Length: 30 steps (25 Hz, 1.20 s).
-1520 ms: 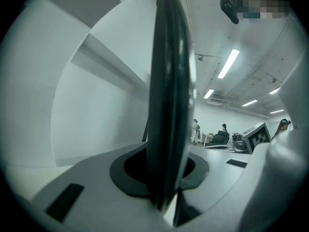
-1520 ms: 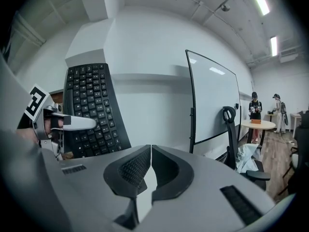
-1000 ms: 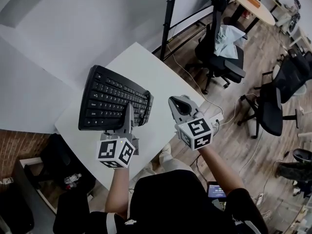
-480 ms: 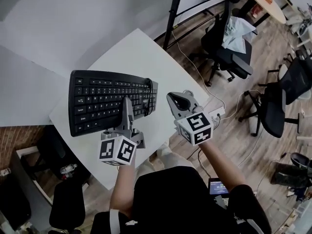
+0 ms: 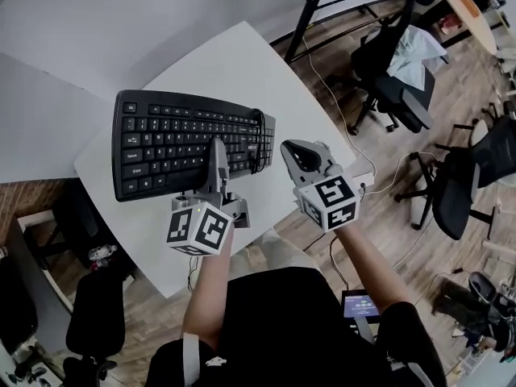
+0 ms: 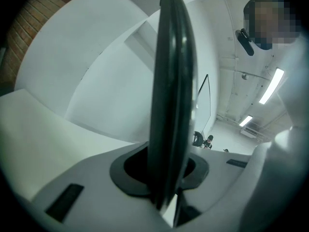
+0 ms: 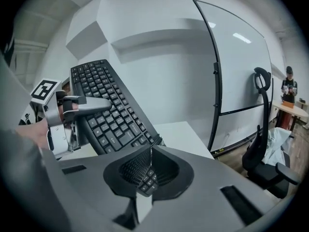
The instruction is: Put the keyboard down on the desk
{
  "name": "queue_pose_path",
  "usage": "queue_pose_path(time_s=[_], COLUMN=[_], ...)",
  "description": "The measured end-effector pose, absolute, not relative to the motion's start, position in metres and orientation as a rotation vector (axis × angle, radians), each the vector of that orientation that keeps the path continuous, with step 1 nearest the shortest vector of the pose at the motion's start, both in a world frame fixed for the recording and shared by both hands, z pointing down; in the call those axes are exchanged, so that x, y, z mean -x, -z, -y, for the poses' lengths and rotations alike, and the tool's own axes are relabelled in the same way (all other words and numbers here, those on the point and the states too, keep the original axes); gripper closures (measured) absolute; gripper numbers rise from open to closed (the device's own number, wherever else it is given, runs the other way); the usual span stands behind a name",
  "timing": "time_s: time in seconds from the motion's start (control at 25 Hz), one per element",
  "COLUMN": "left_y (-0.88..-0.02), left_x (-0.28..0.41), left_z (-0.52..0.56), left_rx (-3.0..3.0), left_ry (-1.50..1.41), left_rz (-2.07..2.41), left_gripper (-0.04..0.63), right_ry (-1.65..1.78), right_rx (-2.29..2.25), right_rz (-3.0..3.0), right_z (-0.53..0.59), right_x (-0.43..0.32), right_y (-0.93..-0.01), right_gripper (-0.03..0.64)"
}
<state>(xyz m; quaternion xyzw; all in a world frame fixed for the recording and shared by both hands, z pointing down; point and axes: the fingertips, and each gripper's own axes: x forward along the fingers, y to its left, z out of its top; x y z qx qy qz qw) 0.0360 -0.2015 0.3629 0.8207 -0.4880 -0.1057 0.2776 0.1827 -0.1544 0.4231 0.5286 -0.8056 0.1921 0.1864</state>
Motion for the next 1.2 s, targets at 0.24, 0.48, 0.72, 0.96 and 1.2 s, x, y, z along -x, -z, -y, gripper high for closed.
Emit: queue_pose_path(time_s=[0.24,0.48,0.72,0.96,1.2], left_y=[-0.377,-0.392,-0.416,-0.441,-0.459], left_x=[-0.031,-0.015,0.000,0.009,0.019], left_z=[0.207,0.206,0.209,0.214,0.216], left_rx=[-2.152,-2.077,-1.981,-1.884,-1.825], left_ry=[0.287,0.333,0.371,0.411,0.455], left_rz=[1.366,1.399,1.404,1.404,1.398], left_gripper=[0.508,0.508,0.506,0.505,0.501], right_ry=[-0.493,-0.445,-0.393,-0.362,-0.250], right_rx=[-1.282,-1.150,-1.082,-1.020,-0.894], right_rz=[2.290,2.307,2.285,2.264,2.228], right_z=[0.152,0.147,0.148,0.145,0.138], right_x=[-0.165,-0.146,-0.138,-0.134,-0.118], right_y=[-0.451,-0.468,-0.486,-0.502,-0.518], right_gripper=[0.574,0.572,0.571,0.563,0.466])
